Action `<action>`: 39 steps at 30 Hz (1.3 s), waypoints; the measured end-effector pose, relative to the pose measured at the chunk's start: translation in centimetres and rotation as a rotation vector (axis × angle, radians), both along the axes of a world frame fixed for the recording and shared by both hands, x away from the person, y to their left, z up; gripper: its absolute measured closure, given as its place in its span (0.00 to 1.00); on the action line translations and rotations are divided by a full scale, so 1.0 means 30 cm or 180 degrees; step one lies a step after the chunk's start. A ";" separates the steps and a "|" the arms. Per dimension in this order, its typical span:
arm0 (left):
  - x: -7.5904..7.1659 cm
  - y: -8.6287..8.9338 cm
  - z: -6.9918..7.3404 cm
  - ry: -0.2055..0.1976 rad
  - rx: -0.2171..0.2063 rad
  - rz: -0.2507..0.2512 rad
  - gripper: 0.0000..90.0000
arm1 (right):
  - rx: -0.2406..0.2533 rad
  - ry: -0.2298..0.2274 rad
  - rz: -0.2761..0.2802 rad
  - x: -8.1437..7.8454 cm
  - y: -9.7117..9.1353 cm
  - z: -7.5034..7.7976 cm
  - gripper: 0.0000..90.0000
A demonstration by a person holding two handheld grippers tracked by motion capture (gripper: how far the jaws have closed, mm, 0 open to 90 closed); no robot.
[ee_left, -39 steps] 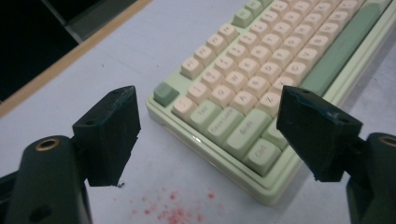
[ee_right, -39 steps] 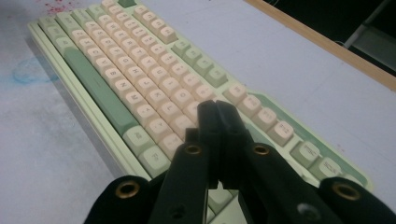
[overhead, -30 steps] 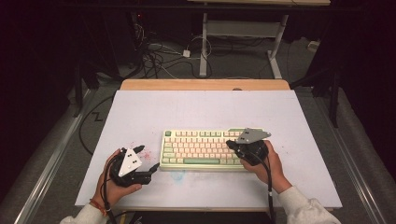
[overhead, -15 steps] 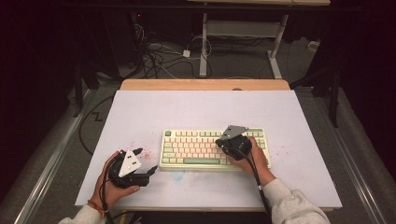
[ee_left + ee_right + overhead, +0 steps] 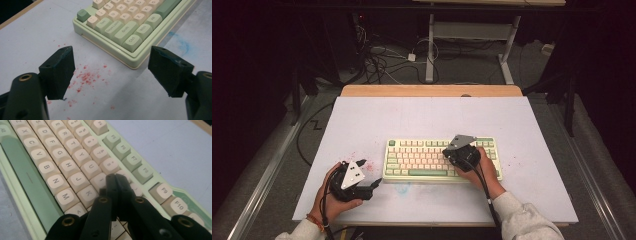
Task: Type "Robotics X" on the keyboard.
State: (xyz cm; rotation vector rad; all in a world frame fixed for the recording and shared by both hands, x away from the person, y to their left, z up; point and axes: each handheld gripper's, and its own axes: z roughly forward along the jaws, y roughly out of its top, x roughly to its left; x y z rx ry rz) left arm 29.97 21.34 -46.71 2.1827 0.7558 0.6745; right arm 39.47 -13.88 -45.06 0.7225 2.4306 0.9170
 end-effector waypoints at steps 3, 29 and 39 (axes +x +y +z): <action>0.000 -0.001 0.000 -0.0008 0.0025 0.0009 0.23 | 0.0096 -0.0072 -0.0010 -0.007 -0.014 0.019 1.00; -0.003 -0.003 0.003 0.0032 0.0034 -0.0029 0.23 | 0.0883 -0.0790 -0.0240 -0.139 -0.232 0.162 0.44; 0.006 -0.001 0.010 0.0120 -0.0036 0.0031 0.24 | 0.0825 -0.0912 -0.0431 -0.203 -0.305 0.138 0.33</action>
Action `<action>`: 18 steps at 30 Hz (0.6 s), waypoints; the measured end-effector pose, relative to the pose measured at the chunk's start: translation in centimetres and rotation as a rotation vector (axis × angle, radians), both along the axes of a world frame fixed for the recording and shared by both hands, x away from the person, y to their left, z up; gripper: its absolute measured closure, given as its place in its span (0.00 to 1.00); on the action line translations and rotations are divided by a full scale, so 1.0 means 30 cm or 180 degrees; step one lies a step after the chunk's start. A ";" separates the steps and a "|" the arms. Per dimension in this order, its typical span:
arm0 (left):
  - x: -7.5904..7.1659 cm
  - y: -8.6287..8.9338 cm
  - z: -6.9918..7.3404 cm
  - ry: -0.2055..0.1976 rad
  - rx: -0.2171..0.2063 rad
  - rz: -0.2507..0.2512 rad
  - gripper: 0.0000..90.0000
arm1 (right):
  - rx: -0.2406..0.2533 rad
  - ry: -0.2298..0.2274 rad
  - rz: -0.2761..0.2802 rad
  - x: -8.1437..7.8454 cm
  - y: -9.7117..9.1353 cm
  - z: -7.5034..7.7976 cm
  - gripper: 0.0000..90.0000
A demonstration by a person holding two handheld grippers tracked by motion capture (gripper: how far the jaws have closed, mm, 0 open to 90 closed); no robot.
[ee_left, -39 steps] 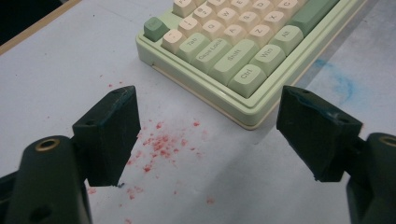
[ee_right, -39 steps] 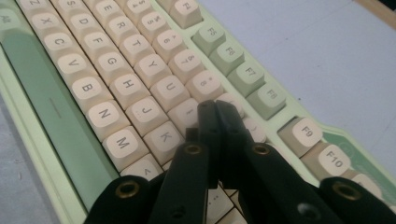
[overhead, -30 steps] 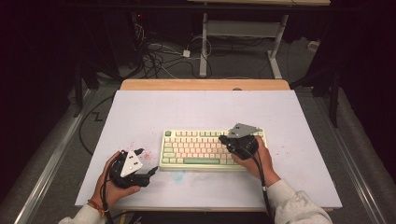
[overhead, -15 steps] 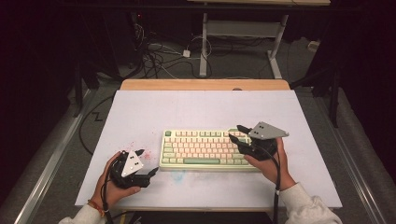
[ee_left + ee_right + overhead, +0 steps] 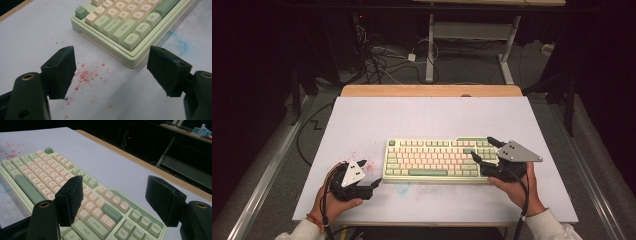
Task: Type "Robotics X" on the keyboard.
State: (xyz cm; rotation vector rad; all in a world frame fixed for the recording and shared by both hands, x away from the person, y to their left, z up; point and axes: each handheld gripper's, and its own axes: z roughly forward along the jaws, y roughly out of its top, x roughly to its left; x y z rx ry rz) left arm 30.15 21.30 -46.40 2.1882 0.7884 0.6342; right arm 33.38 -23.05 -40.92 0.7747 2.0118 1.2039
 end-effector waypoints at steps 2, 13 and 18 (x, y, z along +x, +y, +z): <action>0.001 0.003 0.003 0.0006 -0.0030 0.0013 0.24 | 0.0004 0.0016 -0.0027 -0.012 -0.010 -0.010 0.32; -0.003 0.001 0.021 0.0027 -0.0107 -0.0101 0.27 | -0.0185 -0.0025 -0.0149 -0.084 -0.031 -0.073 0.31; 0.001 -0.007 0.041 0.0035 -0.0146 -0.0171 0.34 | -0.0224 0.0014 -0.0134 -0.113 -0.030 -0.092 0.31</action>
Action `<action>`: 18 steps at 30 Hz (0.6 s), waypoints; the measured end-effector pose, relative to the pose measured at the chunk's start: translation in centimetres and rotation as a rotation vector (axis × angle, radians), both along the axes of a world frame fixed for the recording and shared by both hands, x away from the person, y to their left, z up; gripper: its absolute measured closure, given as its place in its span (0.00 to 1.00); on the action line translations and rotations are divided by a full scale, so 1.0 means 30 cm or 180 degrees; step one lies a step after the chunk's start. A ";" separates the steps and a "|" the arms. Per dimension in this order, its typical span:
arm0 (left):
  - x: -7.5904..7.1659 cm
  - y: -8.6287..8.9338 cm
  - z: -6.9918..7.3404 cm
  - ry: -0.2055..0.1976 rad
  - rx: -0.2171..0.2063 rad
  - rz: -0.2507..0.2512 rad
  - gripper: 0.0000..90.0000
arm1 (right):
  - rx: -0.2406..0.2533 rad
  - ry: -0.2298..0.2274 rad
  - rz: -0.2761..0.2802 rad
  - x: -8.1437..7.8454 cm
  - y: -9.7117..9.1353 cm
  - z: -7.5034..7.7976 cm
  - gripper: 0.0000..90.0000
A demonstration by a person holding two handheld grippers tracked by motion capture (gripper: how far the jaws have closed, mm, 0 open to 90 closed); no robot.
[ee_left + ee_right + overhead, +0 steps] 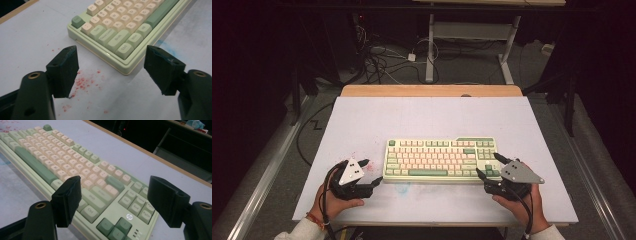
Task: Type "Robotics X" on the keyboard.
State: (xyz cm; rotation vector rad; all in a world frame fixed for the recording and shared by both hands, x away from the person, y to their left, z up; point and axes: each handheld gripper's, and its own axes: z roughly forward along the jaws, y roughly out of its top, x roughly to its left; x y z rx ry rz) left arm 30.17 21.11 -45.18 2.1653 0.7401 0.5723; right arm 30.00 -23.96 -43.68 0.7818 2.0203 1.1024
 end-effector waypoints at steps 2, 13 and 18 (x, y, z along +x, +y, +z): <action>0.006 -0.005 0.012 0.0010 0.0005 0.0003 0.39 | -0.0012 0.0017 0.0006 -0.010 0.000 -0.004 0.31; 0.063 -0.051 0.087 0.0155 -0.0049 -0.0244 0.96 | -0.0086 0.0082 0.0008 -0.039 -0.010 -0.011 0.31; 0.098 -0.113 0.105 0.0222 0.0008 -0.0415 0.97 | -0.0097 0.0111 0.0009 -0.035 -0.009 -0.016 0.31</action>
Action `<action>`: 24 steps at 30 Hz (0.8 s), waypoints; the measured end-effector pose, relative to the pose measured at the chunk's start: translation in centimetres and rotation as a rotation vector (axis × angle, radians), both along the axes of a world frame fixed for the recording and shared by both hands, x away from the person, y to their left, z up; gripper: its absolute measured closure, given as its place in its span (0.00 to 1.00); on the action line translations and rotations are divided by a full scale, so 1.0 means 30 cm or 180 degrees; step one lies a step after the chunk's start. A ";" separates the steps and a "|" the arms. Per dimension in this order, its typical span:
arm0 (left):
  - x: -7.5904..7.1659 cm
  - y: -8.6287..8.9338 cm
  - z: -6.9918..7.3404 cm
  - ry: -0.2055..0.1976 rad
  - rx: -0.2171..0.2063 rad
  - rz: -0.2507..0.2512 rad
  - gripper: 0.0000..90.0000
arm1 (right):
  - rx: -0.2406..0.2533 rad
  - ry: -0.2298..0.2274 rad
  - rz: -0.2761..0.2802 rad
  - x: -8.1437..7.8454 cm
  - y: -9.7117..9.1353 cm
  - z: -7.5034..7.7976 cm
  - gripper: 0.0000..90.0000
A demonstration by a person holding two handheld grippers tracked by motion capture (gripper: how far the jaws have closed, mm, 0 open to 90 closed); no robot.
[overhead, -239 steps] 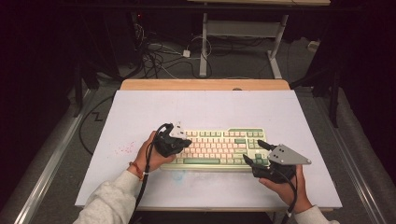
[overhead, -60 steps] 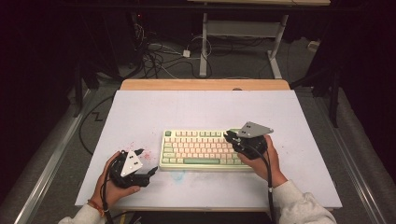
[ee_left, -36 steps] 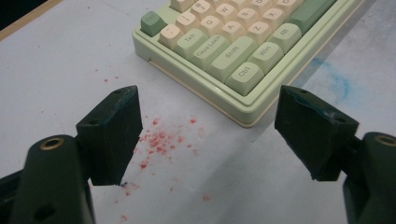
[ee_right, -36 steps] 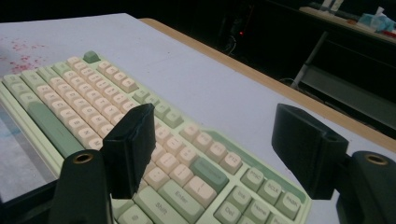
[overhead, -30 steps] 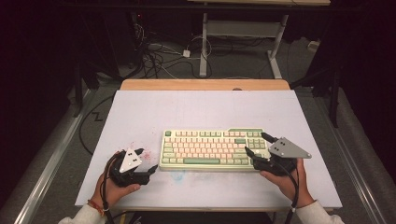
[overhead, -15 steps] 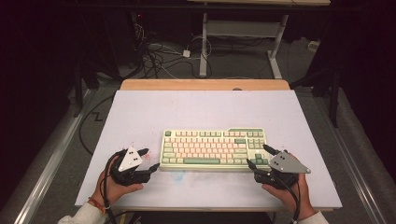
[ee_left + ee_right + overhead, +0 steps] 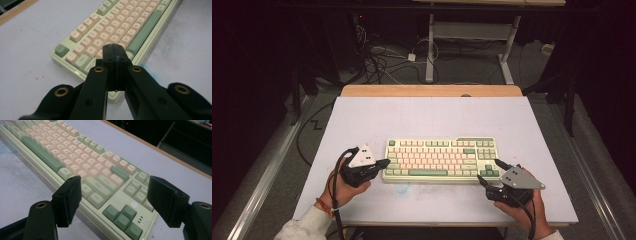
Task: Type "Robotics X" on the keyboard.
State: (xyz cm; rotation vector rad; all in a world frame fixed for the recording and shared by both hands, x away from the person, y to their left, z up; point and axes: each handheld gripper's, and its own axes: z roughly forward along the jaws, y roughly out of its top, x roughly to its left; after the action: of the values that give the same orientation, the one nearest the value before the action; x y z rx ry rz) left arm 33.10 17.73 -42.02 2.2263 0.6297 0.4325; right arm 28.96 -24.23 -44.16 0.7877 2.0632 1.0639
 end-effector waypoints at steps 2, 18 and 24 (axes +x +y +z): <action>0.018 -0.032 0.002 0.0043 0.0019 -0.0065 0.97 | -0.0001 0.0006 -0.0004 0.001 0.002 -0.001 0.31; 0.136 -0.329 -0.044 0.0237 0.0430 -0.0580 0.97 | -0.0077 0.0095 -0.0030 0.008 0.005 -0.013 0.32; 0.164 -0.371 -0.084 0.0345 0.0493 -0.0565 0.96 | -0.0105 0.0123 0.0012 0.013 0.010 -0.019 0.32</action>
State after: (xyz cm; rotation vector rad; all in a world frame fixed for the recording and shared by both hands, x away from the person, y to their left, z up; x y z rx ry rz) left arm 38.02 6.61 -44.53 2.4420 0.4617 0.2798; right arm 29.34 -23.94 -44.74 0.7940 2.1100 1.0216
